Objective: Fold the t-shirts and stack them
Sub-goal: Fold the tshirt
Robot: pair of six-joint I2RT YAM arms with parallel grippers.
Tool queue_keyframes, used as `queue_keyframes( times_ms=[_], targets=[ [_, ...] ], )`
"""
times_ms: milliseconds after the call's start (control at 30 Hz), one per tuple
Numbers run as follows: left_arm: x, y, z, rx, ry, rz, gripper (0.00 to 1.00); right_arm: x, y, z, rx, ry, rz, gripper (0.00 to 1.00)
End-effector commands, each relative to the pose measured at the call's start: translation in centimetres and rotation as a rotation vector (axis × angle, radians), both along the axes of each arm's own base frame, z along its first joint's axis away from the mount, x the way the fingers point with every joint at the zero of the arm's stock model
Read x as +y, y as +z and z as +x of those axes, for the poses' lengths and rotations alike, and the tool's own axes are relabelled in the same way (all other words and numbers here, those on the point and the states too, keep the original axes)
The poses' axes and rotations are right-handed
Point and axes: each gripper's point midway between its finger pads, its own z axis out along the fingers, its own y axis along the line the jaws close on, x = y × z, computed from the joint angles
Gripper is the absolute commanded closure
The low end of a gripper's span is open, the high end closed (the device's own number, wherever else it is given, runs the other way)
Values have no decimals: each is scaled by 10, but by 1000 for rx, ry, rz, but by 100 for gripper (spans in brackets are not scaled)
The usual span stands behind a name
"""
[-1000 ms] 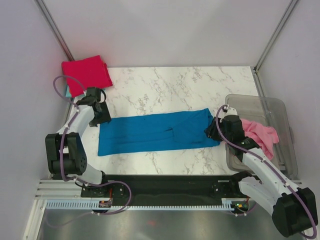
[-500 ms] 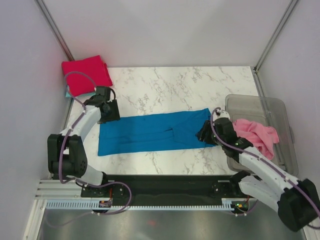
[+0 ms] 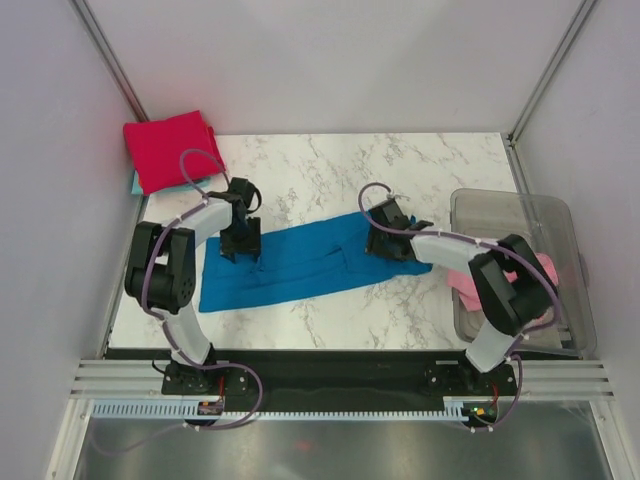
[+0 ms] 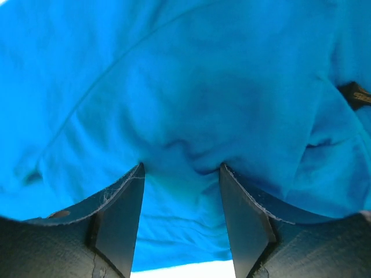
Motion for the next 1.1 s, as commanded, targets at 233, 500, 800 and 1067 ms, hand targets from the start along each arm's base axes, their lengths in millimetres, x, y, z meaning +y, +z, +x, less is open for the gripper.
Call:
queue_keyframes(
  times_ms=[233, 500, 800, 1067],
  targets=[
    [-85, -13, -57, 195, -175, -316, 36, 13, -19, 140, 47, 2, -31, 38],
    [-182, 27, -110, 172, -169, -798, 38, 100, -54, 244, 0, 203, 164, 39],
    [-233, 36, -138, 238, -204, -893, 37, 135, -65, 279, -137, 216, 354, 36],
    [-230, 106, -138, 79, -274, -882, 28, 143, -27, 289, -226, 274, 383, 29]
  ],
)
